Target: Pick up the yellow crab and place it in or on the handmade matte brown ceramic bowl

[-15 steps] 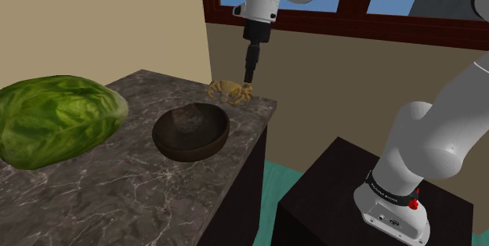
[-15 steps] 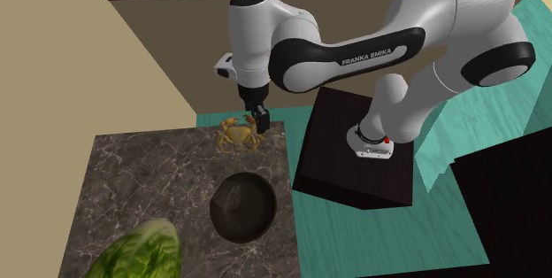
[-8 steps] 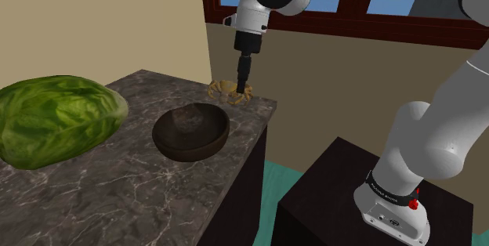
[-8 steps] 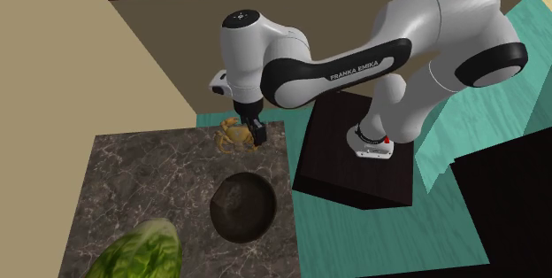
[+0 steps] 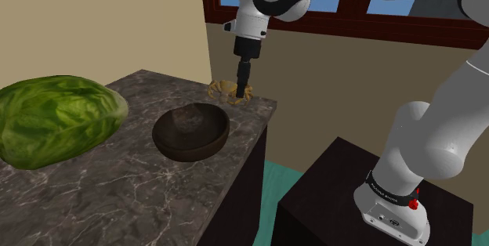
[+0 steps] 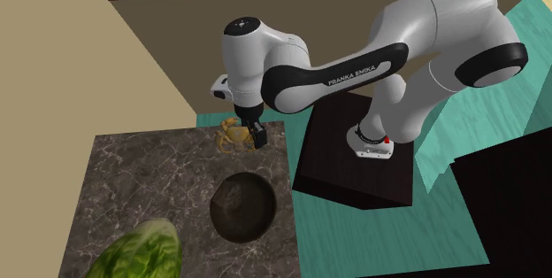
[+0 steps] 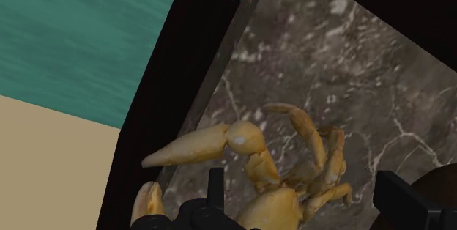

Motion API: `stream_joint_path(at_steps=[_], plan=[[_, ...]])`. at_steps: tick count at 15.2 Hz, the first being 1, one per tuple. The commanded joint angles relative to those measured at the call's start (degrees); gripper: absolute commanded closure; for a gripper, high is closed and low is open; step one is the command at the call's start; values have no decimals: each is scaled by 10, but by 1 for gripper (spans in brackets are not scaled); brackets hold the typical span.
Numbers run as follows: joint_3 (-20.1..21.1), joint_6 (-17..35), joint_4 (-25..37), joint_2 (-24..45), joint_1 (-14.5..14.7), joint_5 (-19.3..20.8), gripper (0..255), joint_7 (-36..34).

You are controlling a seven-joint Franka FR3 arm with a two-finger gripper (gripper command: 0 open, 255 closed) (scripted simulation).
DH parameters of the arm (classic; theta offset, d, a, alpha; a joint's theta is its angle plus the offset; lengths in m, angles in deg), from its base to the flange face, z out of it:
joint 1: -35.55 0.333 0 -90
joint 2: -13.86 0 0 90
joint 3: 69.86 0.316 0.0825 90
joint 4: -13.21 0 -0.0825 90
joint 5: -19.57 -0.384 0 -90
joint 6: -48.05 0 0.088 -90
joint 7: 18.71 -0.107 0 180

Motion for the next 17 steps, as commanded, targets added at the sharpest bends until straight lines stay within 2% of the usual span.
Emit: stream_joint_path(at_steps=[1, 2, 3, 12, 17], plan=[[0, 0, 0, 0, 0, 0, 0, 0], [0, 0, 0, 0, 0, 0, 0, 0], [0, 0, 0, 0, 0, 0, 255, 0], [0, 0, 0, 0, 0, 0, 255, 0], [-1, -37, 36, -1, -1, 4, 255, -10]])
